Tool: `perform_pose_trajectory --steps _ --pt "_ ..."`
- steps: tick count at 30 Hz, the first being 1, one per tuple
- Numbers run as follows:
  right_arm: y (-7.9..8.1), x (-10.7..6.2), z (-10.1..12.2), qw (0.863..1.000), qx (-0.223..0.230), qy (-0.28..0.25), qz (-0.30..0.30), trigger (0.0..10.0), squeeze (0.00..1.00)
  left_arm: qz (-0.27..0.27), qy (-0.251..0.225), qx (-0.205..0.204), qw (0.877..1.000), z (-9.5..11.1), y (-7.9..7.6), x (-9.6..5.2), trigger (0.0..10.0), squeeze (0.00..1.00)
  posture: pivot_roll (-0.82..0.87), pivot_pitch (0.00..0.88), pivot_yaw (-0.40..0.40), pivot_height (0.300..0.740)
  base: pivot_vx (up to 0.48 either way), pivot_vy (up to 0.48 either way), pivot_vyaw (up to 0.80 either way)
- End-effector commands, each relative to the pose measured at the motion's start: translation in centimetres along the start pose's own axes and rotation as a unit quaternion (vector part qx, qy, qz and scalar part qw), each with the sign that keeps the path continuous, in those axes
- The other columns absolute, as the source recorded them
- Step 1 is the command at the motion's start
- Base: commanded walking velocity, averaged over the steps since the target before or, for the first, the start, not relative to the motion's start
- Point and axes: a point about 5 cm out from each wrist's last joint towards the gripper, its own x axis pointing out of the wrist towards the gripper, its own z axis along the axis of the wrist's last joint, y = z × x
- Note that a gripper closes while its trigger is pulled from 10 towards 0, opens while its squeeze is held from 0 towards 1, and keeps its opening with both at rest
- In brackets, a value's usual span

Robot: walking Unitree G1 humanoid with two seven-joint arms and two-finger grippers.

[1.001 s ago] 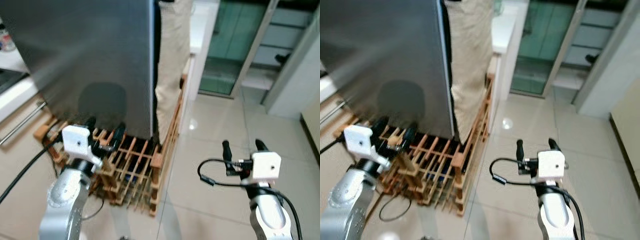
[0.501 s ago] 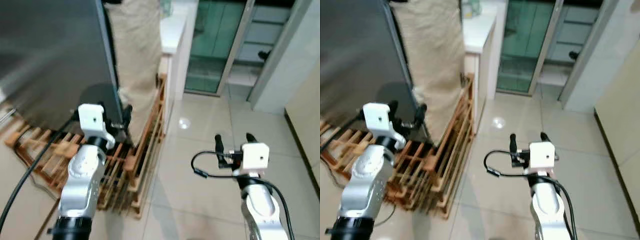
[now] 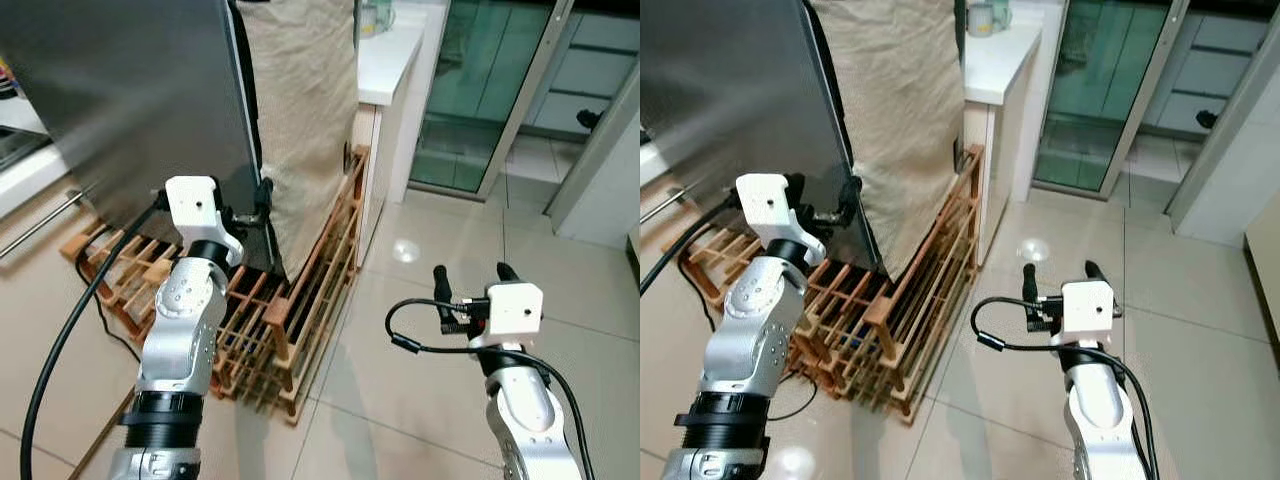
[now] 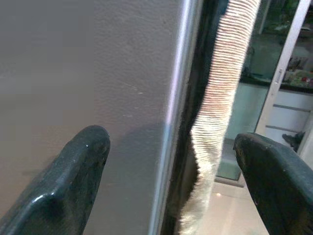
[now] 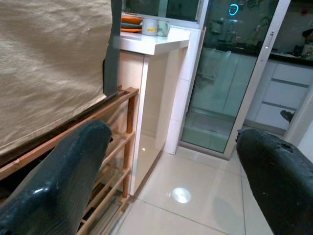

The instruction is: Restocking fridge

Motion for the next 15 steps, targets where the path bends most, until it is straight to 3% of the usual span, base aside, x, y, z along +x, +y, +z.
perform_pose_trajectory --steps 1,7,11,15 --pt "0.2 0.1 0.7 1.000 -0.004 -0.009 0.001 10.0 0.00 -0.016 -0.011 -0.002 1.000 0.7 -0.7 0.1 10.0 0.00 -0.19 0.000 0.042 0.740 0.000 0.000 0.00" --pt "0.4 0.1 0.5 1.000 -0.005 -0.004 0.002 10.0 0.00 -0.045 -0.015 0.009 0.999 0.8 -2.4 0.2 10.0 0.00 -0.18 0.000 0.038 0.740 0.000 0.000 0.00" --pt "0.4 0.2 0.4 1.000 -0.006 -0.003 0.003 10.0 0.00 -0.018 -0.010 0.006 1.000 0.9 -1.9 1.0 10.0 0.00 -0.19 0.000 0.044 0.740 0.000 0.000 0.00" --pt "0.3 0.1 0.1 1.000 -0.006 0.001 -0.001 10.0 0.00 -0.027 -0.020 -0.002 0.999 1.4 -2.2 1.1 10.0 0.00 -0.20 0.000 0.045 0.740 0.000 0.000 0.00"
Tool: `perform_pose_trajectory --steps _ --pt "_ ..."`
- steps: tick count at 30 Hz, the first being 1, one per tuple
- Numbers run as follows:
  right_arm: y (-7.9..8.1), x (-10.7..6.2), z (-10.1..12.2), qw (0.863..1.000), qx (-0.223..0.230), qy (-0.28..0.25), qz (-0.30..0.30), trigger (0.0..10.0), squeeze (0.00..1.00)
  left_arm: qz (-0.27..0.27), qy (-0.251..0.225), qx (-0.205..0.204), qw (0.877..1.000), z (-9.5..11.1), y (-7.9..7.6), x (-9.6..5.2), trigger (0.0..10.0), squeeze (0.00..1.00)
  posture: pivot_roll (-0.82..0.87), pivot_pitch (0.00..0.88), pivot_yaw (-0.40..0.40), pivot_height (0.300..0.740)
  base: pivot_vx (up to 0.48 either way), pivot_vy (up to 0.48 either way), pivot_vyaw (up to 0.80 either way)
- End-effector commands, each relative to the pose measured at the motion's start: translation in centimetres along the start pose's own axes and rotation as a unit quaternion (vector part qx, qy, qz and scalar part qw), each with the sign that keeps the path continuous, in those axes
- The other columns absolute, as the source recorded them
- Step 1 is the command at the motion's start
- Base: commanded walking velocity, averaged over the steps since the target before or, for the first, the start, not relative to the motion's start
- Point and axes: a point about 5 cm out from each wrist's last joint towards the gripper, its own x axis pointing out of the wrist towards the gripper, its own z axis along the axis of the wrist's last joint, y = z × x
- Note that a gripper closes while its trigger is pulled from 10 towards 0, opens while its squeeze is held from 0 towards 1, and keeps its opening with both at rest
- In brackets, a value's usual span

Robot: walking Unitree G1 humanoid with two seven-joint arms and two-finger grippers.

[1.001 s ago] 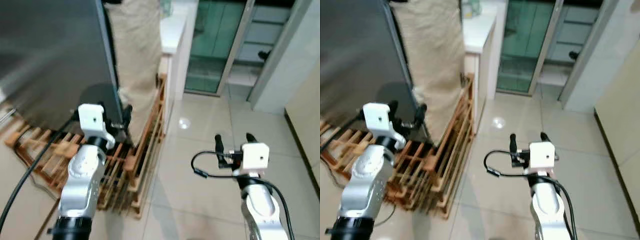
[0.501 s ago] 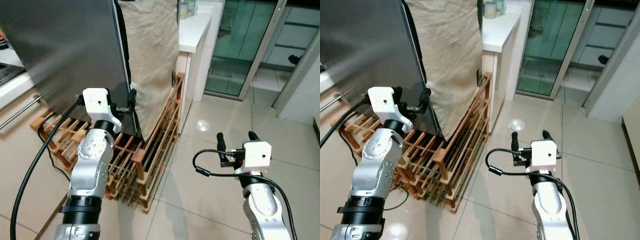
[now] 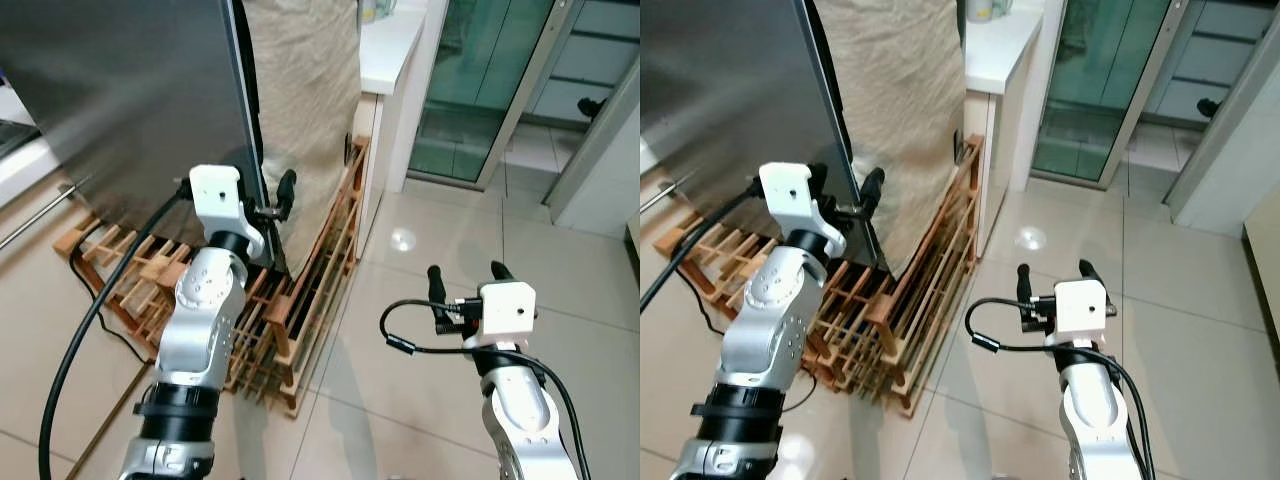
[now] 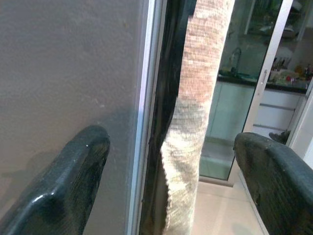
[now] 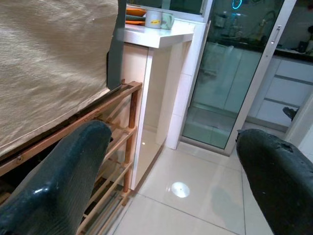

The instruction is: Restocking fridge

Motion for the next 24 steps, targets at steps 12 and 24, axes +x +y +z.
perform_pose_trajectory --steps 12,24 --pt "-0.2 -0.1 -0.9 1.000 -0.004 0.011 -0.002 10.0 0.00 -0.042 0.002 -0.011 0.999 0.4 -2.3 1.2 10.0 0.00 -0.19 0.000 0.040 0.740 0.000 0.000 0.00" --pt "-0.8 -0.2 -2.1 1.000 -0.007 0.021 -0.006 10.0 0.00 -0.044 0.000 -0.029 0.999 0.9 -4.0 2.8 10.0 0.00 -0.22 0.000 0.050 0.740 0.000 0.000 0.00"
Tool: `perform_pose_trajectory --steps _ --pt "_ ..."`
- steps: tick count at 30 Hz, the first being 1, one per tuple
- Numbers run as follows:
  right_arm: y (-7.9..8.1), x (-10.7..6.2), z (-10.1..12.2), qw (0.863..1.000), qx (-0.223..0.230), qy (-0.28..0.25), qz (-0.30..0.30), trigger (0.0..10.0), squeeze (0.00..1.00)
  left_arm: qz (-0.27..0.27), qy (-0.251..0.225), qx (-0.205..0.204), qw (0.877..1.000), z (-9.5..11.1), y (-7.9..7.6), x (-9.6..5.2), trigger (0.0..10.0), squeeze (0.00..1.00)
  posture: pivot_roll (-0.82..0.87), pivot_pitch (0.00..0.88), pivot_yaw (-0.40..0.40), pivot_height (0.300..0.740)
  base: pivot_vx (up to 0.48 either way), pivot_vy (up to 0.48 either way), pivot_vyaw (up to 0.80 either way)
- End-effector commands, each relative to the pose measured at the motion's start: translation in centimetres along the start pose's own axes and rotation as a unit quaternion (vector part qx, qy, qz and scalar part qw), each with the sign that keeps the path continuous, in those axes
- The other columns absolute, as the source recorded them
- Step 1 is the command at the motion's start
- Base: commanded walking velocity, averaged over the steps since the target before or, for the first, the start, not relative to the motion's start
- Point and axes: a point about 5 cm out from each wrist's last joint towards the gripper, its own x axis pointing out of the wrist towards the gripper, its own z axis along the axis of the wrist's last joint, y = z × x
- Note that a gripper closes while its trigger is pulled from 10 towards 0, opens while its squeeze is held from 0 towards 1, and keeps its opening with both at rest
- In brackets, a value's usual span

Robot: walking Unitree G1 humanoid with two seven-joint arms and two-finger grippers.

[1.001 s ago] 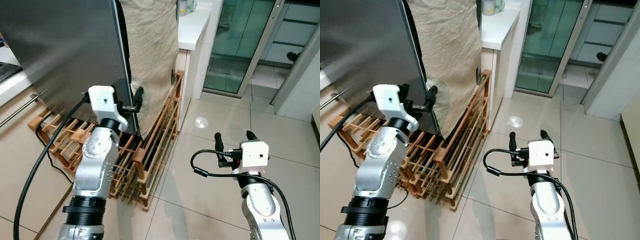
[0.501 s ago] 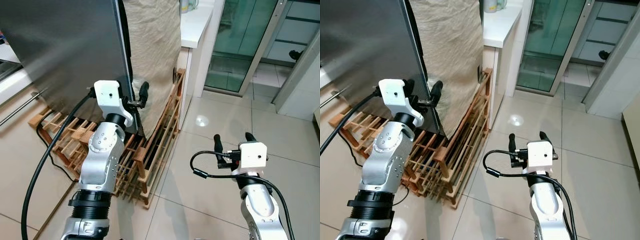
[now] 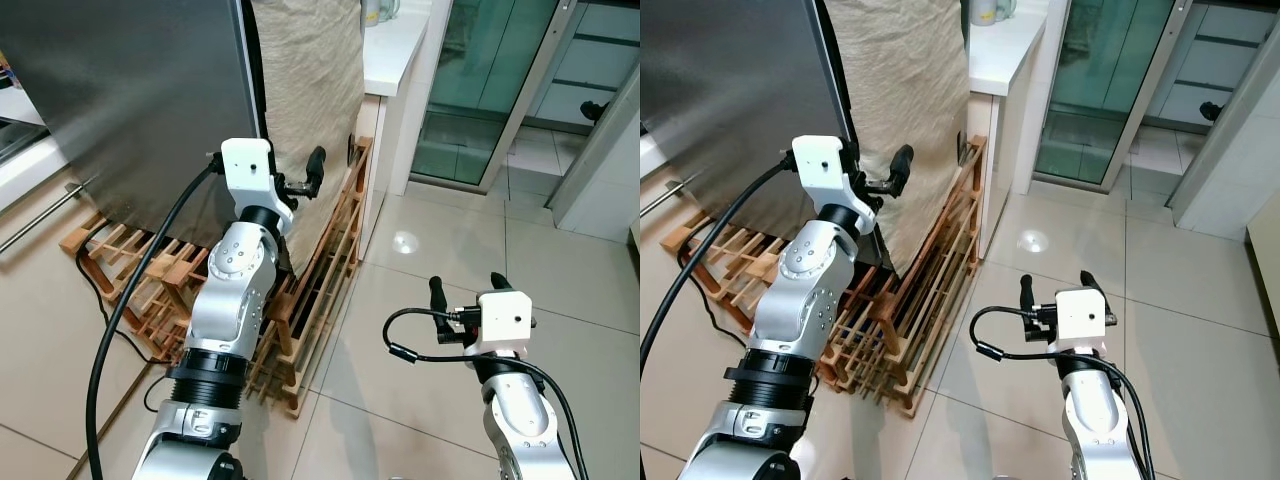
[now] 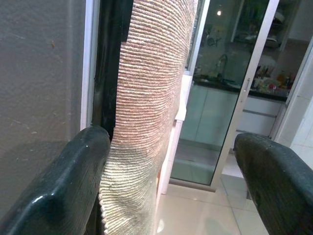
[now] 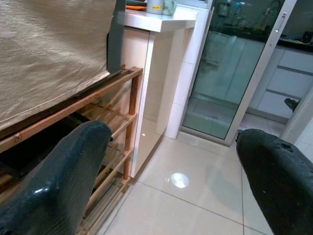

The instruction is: Restocking fridge

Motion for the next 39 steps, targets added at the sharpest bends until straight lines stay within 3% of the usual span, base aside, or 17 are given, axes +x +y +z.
perform_pose_trajectory --steps 1,6,18,28,39 --pt "-0.4 0.0 -0.2 1.000 -0.001 -0.002 -0.005 10.0 0.00 -0.012 0.002 0.001 1.000 0.1 -0.4 0.3 10.0 0.00 -0.22 0.000 0.050 0.740 0.000 0.000 0.00" --pt "-0.5 0.0 -0.6 1.000 -0.001 -0.001 -0.005 10.0 0.00 0.017 0.025 0.018 0.999 -0.9 0.3 1.0 10.0 0.00 -0.22 0.000 0.049 0.740 0.000 0.000 0.00" --pt "-0.8 0.3 -1.0 1.000 -0.002 -0.003 -0.007 10.0 0.00 0.050 0.045 -0.044 0.997 -1.6 0.8 1.3 10.0 0.00 -0.23 0.000 0.051 0.740 0.000 0.000 0.00" --pt "-0.8 0.1 -1.0 1.000 -0.004 -0.005 -0.005 10.0 0.00 0.063 0.046 -0.028 0.997 -2.1 1.4 0.9 10.0 0.00 -0.22 0.000 0.044 0.740 0.000 0.000 0.00" --pt "-0.1 0.2 0.6 1.000 -0.004 -0.021 -0.001 10.0 0.00 0.022 0.047 -0.037 0.998 -2.1 -0.9 1.7 10.0 0.00 -0.23 0.000 0.047 0.740 0.000 0.000 0.00"
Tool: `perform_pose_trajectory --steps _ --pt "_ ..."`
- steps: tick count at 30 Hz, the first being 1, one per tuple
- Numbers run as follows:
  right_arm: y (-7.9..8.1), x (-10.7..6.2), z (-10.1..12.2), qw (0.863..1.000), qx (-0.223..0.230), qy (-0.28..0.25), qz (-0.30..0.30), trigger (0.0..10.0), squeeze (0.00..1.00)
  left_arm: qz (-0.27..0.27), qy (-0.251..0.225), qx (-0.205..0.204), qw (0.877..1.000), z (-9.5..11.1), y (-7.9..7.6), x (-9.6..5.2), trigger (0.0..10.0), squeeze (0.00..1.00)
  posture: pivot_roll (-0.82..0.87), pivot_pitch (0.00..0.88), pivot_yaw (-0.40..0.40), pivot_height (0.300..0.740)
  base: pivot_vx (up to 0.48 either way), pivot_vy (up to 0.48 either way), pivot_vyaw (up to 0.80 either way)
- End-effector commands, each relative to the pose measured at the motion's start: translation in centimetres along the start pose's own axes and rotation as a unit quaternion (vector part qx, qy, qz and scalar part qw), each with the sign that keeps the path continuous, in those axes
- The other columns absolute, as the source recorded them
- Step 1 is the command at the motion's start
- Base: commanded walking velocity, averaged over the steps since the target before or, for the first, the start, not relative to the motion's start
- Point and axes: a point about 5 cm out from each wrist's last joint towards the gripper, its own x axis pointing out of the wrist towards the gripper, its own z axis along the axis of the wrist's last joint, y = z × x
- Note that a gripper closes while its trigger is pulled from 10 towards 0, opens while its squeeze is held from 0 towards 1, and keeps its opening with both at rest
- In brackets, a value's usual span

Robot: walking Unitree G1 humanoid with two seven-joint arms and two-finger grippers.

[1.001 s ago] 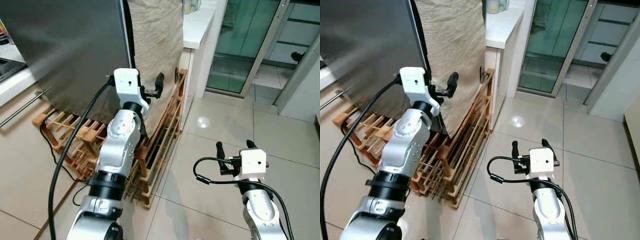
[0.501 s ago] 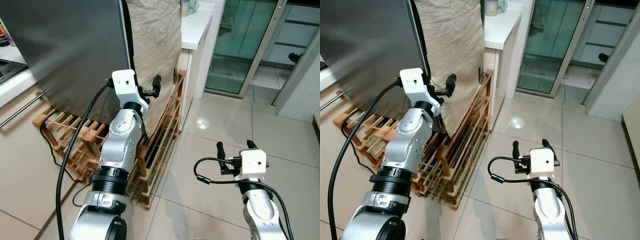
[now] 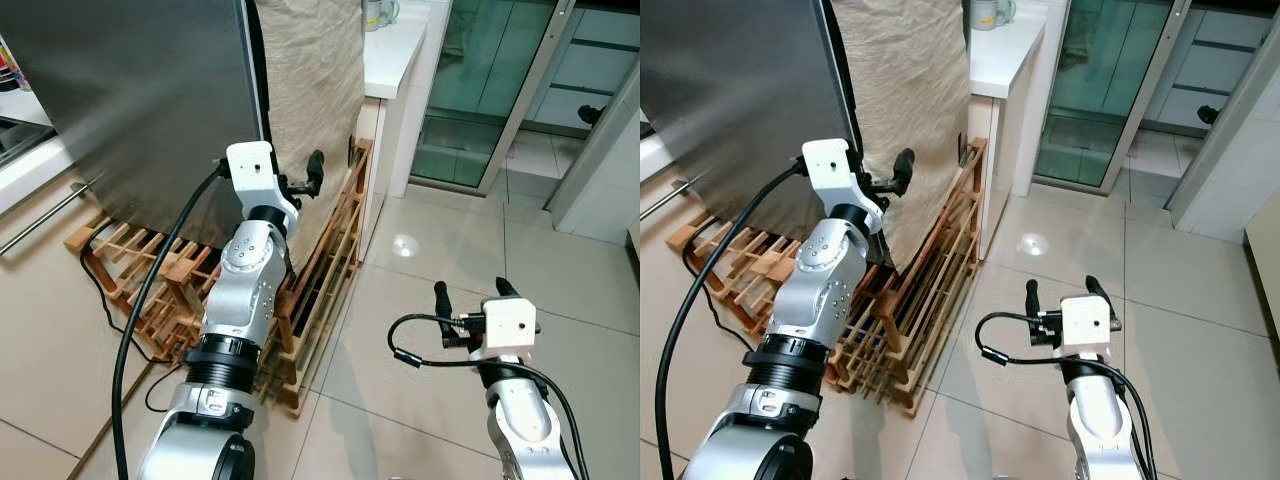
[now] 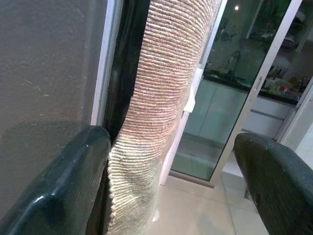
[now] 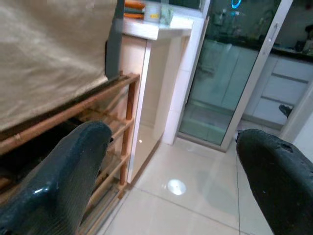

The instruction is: Restocking fridge

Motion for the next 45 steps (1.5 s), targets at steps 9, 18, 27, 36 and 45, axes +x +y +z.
perform_pose_trajectory --steps 9,18,27,36,45 --pt "0.5 0.2 1.7 1.000 -0.004 -0.012 0.000 10.0 0.00 0.037 0.023 -0.006 0.999 -0.4 1.1 0.9 10.0 0.00 -0.24 0.000 0.050 0.740 0.000 0.000 0.00" --pt "1.0 0.2 2.7 1.000 -0.004 -0.016 0.004 10.0 0.00 0.077 0.009 0.020 0.997 -0.4 1.7 1.1 10.0 0.00 -0.23 0.000 0.049 0.740 0.000 0.000 0.00" --pt "1.1 0.0 2.9 1.000 -0.002 -0.010 -0.004 10.0 0.00 0.031 -0.014 0.016 0.999 0.6 2.7 0.6 10.0 0.00 -0.23 0.000 0.057 0.740 0.000 0.000 0.00" --pt "0.7 0.3 1.9 1.000 -0.002 0.003 0.001 10.0 0.00 -0.057 -0.033 0.007 0.998 0.6 0.2 0.2 10.0 0.00 -0.21 0.000 0.040 0.740 0.000 0.000 0.00" --pt "0.7 0.5 1.0 1.000 -0.001 0.007 0.007 10.0 0.00 -0.177 0.011 -0.029 0.984 -1.2 -6.7 1.4 10.0 0.00 -0.22 0.000 0.039 0.740 0.000 0.000 0.00"
